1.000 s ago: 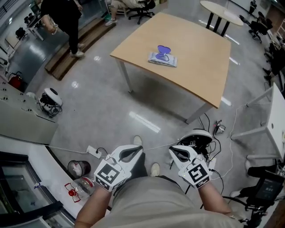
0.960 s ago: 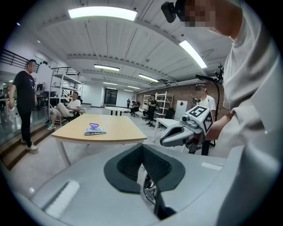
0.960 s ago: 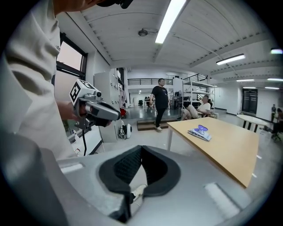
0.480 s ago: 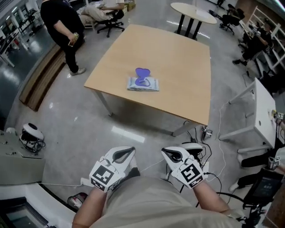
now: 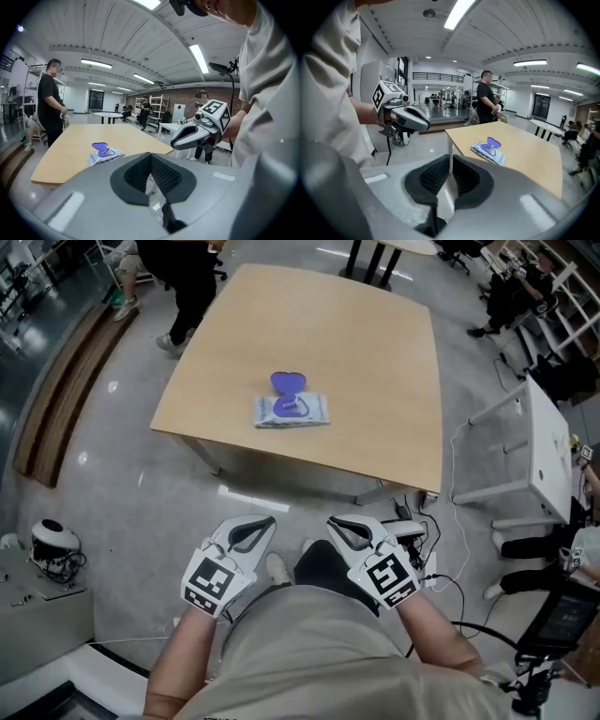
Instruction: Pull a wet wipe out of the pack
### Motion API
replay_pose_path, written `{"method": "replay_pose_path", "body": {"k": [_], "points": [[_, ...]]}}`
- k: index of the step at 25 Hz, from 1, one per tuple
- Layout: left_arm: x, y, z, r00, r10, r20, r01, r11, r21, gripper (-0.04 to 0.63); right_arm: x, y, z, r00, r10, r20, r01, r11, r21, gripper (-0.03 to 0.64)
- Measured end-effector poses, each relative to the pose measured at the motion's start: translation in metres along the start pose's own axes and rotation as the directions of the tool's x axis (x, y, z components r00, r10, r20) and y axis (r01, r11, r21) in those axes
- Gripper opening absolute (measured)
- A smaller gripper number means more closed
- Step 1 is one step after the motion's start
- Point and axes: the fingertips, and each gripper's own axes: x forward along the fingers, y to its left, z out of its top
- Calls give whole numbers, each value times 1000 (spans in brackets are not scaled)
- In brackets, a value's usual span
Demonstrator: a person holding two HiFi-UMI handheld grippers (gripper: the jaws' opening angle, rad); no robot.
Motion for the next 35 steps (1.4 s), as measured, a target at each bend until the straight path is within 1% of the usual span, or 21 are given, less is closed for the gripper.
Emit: {"method": "replay_pose_path", "body": {"k": [4,6,9,14,17,21,25,29,35], "points": [[26,35,-10,999,-2,-36,1,1000,-24,6,41,-37,-2,1000,0,-31,1,999,38,17],[40,58,-10,998,4,-58,-6,1000,-31,6,65,-60,-2,999,2,-41,0,999,40,17],[65,99,-7,995,42,-95,-45,998,-38,6,105,-100,-1,998,26,-65,-23,999,46,17],[126,168,-16,976,100,-192,-112,992,-51,6,171,-171,-20,987,88,-134,-75,992,100,42],[152,205,-29,963,131,-236,-152,986,-72,6,204,-203,-24,984,95,-153,-78,991,111,69],[158,238,-53,944,154,-293,-183,980,-74,6,240,-218,-22,982,78,-169,-58,991,122,78],[197,267,-72,918,166,-361,-205,976,-74,6,272,-250,-36,972,126,-199,-99,985,140,79],[219,287,-91,893,166,-418,-214,974,-71,6,294,-263,-46,960,165,-226,-135,981,142,83],[234,301,-120,850,151,-505,-214,975,-68,6,317,-271,-49,949,189,-251,-159,978,134,87]]}}
